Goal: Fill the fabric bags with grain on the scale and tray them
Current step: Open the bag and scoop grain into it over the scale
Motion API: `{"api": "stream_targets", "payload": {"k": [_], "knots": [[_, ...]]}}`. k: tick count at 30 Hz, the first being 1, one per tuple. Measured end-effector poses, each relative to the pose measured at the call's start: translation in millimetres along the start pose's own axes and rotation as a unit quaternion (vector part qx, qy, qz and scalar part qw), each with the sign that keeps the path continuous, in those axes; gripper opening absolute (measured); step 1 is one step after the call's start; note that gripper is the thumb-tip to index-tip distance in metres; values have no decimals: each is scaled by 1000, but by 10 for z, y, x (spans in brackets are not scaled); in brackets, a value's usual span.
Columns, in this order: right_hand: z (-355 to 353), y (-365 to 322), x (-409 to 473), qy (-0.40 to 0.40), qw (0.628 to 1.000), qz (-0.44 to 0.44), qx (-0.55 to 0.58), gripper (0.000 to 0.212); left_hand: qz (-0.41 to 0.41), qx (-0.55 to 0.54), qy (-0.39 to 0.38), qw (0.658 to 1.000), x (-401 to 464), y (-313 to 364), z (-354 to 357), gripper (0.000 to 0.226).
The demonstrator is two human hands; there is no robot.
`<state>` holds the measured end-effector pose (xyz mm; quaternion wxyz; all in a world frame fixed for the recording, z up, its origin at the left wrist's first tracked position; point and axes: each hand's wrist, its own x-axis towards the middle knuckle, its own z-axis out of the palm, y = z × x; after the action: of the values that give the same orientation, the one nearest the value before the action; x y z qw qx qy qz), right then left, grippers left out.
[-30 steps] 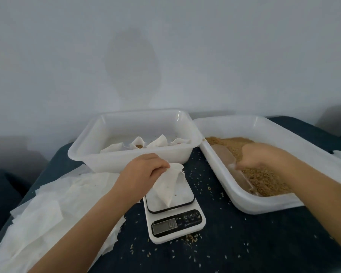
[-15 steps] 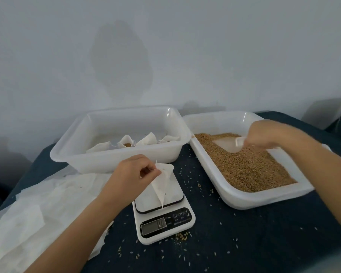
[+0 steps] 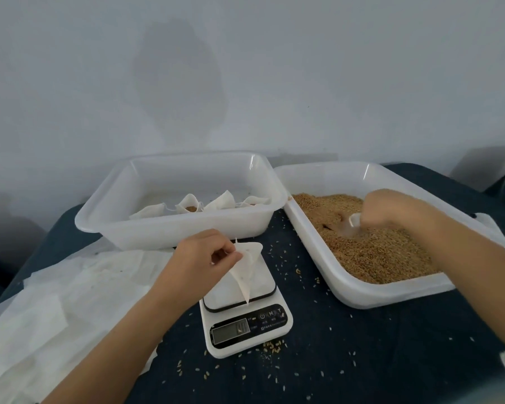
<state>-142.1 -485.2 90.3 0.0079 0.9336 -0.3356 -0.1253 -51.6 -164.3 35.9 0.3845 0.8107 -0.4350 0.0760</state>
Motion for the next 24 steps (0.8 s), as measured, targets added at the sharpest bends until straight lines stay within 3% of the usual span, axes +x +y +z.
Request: {"api": "stream_targets", "payload": {"k": [5,12,24], "knots": [[496,5,234,32,991,-33,123,44,-17,-12,16,1000,-26,-46,-36,12],[493,12,311,103,965,-39,239,41,-14,-16,29,999,-15,-61,-40,12],[58,158,-31,131,941,-125,286,43,-32,19,0,999,80,-131,-247,9]]}}
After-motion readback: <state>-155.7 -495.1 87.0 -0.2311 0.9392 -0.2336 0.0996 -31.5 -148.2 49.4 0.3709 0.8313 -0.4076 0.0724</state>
